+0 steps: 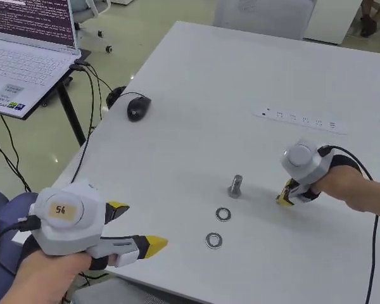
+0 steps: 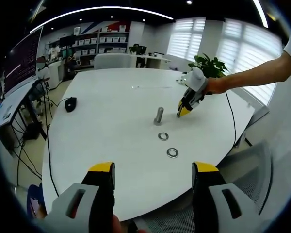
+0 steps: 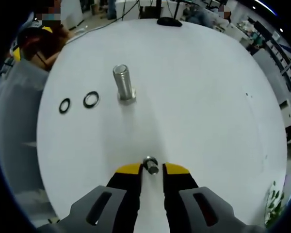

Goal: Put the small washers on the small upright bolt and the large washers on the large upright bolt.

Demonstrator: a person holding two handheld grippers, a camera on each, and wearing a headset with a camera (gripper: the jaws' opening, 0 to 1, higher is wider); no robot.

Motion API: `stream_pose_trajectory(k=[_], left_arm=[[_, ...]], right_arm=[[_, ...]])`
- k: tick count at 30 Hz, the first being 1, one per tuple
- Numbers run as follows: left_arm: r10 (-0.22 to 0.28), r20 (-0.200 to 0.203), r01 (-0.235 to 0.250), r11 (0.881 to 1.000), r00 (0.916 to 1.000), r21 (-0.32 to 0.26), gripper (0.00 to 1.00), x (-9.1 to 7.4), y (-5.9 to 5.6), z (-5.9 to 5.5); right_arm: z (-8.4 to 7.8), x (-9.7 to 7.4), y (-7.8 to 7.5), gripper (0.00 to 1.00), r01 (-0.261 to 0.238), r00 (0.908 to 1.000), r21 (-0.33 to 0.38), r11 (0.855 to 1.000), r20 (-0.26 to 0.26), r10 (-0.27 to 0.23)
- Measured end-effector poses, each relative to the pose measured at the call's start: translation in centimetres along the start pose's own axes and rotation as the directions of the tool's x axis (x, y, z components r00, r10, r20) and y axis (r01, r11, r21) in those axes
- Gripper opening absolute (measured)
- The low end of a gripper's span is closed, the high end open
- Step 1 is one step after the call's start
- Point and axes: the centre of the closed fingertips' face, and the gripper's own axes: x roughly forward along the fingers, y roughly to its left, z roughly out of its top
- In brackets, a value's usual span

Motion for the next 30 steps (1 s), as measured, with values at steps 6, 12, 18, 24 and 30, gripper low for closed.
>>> stream_pose_trajectory(k=[6, 12, 18, 24, 30], left_arm=[[-0.006, 0.004, 0.006, 1.000, 1.0000, 0.005, 0.64, 0.2, -0.2, 0.2], [-0.013, 0.004, 0.013, 1.000, 0.9999, 0.013, 0.64, 0.3, -0.5, 0.4], [-0.024, 0.006, 0.024, 1.000, 0.9997, 0.019, 0.64, 0.7, -0.9, 0.5], [-0.030, 0.012, 0.030, 0.999, 0.9995, 0.022, 0.64, 0.9, -1.2, 0.8], [-0.032, 0.012, 0.031, 0.999, 0.9994, 0.024, 0.64, 0.9, -1.4, 0.8]], right_arm=[[-2.0, -0.9, 0.1, 0.18, 0.024, 0.9994, 0.069, 0.997, 0.021, -0.026], [-4.4, -1.5, 1.7, 0.19, 0.021, 0.9988, 0.145, 0.989, 0.041, -0.027], [-6.2, -1.3, 4.1, 0.20, 0.001, 0.9994, 0.158, 0.987, 0.035, -0.007], [-7.0, -0.3, 5.3, 0.23, -0.023, 0.9989, 0.149, 0.989, 0.043, 0.017], [-5.3, 0.0, 6.5, 0.25, -0.044, 0.9964, 0.135, 0.990, 0.078, 0.034]])
